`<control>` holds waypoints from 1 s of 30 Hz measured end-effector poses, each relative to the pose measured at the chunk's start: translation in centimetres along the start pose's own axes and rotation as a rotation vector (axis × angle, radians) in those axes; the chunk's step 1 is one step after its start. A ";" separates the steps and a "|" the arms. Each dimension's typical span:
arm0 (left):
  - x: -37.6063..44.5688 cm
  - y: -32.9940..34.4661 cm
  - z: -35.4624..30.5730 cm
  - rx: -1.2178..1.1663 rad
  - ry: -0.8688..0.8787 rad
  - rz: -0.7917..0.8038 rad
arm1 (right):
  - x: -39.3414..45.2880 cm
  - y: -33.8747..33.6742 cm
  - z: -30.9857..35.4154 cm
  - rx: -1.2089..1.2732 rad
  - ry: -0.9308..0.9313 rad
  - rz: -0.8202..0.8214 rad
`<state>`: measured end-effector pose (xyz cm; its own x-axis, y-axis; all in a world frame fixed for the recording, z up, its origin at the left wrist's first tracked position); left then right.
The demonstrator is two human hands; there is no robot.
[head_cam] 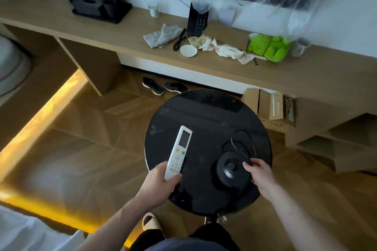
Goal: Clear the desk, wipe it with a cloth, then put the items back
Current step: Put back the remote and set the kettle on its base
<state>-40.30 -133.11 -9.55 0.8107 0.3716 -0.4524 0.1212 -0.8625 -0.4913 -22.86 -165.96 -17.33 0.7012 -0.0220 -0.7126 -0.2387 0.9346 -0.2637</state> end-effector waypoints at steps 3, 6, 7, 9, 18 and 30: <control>-2.0 -4.8 1.1 -0.013 0.051 -0.031 | -5.1 3.8 2.7 0.121 -0.068 0.043; -3.9 -9.8 1.7 -0.089 0.104 -0.052 | -9.9 8.0 5.9 0.269 -0.126 0.129; -4.5 -11.6 1.6 -0.106 0.127 -0.068 | -11.3 9.6 7.0 0.303 -0.144 0.169; -5.5 -15.0 1.4 -0.134 0.168 -0.113 | -14.1 13.0 9.3 0.343 -0.185 0.246; -7.4 -27.0 0.6 -0.232 0.264 -0.303 | -22.2 24.0 19.8 0.241 -0.386 0.402; 0.6 -41.0 -0.4 -0.199 0.234 -0.464 | -21.3 36.4 33.6 0.079 -0.535 0.570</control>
<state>-44.57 -97.68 10.67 0.7496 0.6610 -0.0333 0.5831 -0.6834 -0.4394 -23.86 -119.56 10.08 0.7179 0.6241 -0.3084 -0.6249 0.7730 0.1096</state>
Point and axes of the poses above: each hand's wrist, its own x-axis towards the middle knuckle, its own y-axis out of the palm, z = x × y, the point moved 10 cm from there along x, towards the middle knuckle, and after that the axes turned 1 degree about -x, right-handed, at the moved point
